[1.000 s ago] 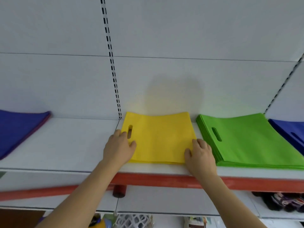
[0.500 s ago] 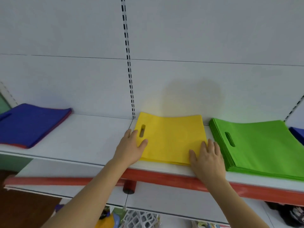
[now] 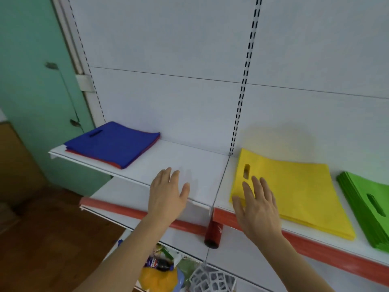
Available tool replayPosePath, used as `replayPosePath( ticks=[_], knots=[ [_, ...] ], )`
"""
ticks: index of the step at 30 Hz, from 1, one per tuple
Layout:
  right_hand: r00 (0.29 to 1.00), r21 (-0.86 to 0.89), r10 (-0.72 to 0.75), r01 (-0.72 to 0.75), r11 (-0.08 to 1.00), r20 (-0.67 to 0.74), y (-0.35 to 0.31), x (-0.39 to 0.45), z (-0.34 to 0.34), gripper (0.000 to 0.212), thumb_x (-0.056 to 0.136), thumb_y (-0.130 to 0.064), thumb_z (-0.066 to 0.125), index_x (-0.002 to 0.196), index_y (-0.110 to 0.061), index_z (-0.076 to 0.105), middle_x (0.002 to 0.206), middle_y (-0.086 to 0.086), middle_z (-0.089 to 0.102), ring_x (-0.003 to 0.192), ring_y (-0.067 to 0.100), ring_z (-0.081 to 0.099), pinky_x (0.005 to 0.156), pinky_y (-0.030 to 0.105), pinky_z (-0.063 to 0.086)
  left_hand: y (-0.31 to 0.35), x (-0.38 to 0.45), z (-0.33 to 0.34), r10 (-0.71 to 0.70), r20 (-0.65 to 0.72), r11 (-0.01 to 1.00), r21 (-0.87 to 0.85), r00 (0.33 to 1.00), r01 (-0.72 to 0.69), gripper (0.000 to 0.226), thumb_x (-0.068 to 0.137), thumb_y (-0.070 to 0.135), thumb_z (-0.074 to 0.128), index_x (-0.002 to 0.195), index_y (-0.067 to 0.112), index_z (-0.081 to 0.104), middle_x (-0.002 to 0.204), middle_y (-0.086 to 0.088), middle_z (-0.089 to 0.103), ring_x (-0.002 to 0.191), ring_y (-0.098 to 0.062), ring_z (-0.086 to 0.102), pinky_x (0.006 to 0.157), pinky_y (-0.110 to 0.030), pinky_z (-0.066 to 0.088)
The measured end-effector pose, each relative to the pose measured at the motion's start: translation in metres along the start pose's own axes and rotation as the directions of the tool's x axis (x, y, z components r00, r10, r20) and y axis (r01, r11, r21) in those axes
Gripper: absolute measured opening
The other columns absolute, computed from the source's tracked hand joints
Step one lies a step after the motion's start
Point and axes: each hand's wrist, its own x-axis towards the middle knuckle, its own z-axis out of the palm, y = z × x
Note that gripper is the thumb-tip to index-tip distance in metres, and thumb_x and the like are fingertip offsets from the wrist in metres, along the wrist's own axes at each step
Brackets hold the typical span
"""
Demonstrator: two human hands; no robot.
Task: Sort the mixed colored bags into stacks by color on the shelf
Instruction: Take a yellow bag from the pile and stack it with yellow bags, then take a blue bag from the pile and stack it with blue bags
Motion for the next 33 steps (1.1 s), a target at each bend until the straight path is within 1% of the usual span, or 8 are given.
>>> replayPosePath(
  ticks=[4,8,12,14,19,22,26,33],
  knots=[
    [0.999,0.011,-0.026,0.026,1.0,0.025,-0.077,0.003,0.012,0.067,0.105,-0.058,0.033,0.15,-0.012,0.056,0.165,0.016,0.039,0.159,0.036,0.021,0.126,0.054,0.027,-0.074,-0.005,-0.029,-0.044,0.009,0.999,-0.011,0.999,0.045,0.063,0.105,0.054,0.042,0.154,0.014,0.048,0.163,-0.011,0.041,0.153,-0.028,0.031,0.126,-0.044,0.027],
    [0.997,0.028,-0.065,0.064,0.998,0.039,-0.149,0.006,0.028,0.064,0.107,-0.055,0.041,0.152,-0.012,0.054,0.166,0.016,0.038,0.159,0.036,0.02,0.127,0.053,0.025,-0.139,-0.009,-0.055,-0.058,0.013,0.998,-0.021,0.998,0.059,0.062,0.105,0.052,0.041,0.154,0.014,0.047,0.162,-0.01,0.042,0.151,-0.027,0.034,0.125,-0.044,0.031],
    [0.989,0.025,-0.096,0.094,0.995,0.111,-0.215,0.007,0.046,0.072,0.106,-0.062,0.028,0.16,-0.016,0.042,0.172,0.012,0.027,0.162,0.032,0.011,0.13,0.05,0.019,-0.2,-0.015,-0.073,-0.109,0.037,0.994,-0.018,0.993,0.109,0.063,0.107,0.052,0.04,0.157,0.014,0.043,0.164,-0.008,0.04,0.153,-0.025,0.031,0.125,-0.044,0.03],
    [0.987,0.033,-0.105,0.101,0.994,0.122,-0.241,0.014,0.053,0.073,0.106,-0.063,0.024,0.162,-0.018,0.038,0.173,0.01,0.024,0.162,0.03,0.009,0.131,0.048,0.017,-0.223,-0.012,-0.078,-0.116,0.036,0.993,-0.028,0.993,0.117,0.063,0.107,0.053,0.039,0.157,0.015,0.042,0.164,-0.007,0.04,0.154,-0.023,0.03,0.125,-0.043,0.03],
    [0.981,0.029,-0.137,0.134,0.991,0.136,-0.29,0.048,0.072,0.07,0.107,-0.059,0.03,0.162,-0.016,0.038,0.173,0.012,0.024,0.162,0.031,0.011,0.131,0.047,0.017,-0.269,0.013,-0.08,-0.142,0.019,0.988,-0.058,0.99,0.143,0.058,0.107,0.051,0.041,0.151,0.015,0.048,0.156,-0.004,0.047,0.147,-0.022,0.039,0.121,-0.042,0.036],
    [0.984,0.063,-0.129,0.122,0.991,0.125,-0.317,0.077,0.087,0.069,0.107,-0.058,0.033,0.161,-0.015,0.04,0.172,0.012,0.026,0.162,0.032,0.013,0.13,0.047,0.018,-0.292,0.038,-0.078,-0.147,0.036,0.988,-0.052,0.989,0.148,0.059,0.107,0.053,0.038,0.153,0.017,0.046,0.159,-0.003,0.043,0.149,-0.022,0.035,0.123,-0.043,0.034],
    [0.983,0.092,-0.123,0.112,0.99,0.135,-0.348,0.12,0.11,0.073,0.107,-0.061,0.028,0.163,-0.015,0.037,0.172,0.013,0.025,0.162,0.032,0.012,0.13,0.047,0.017,-0.318,0.081,-0.077,-0.144,0.053,0.99,-0.001,0.988,0.144,0.062,0.107,0.052,0.037,0.157,0.015,0.042,0.162,-0.005,0.04,0.152,-0.022,0.031,0.125,-0.043,0.031],
    [0.978,0.067,-0.09,0.079,0.995,0.189,-0.387,0.178,0.14,0.076,0.105,-0.065,0.019,0.165,-0.02,0.031,0.175,0.01,0.017,0.163,0.031,0.004,0.13,0.047,0.015,-0.353,0.157,-0.074,-0.143,0.072,0.987,0.08,0.987,0.137,0.065,0.107,0.055,0.037,0.157,0.014,0.042,0.163,-0.007,0.04,0.153,-0.025,0.031,0.126,-0.046,0.029]
  ],
)
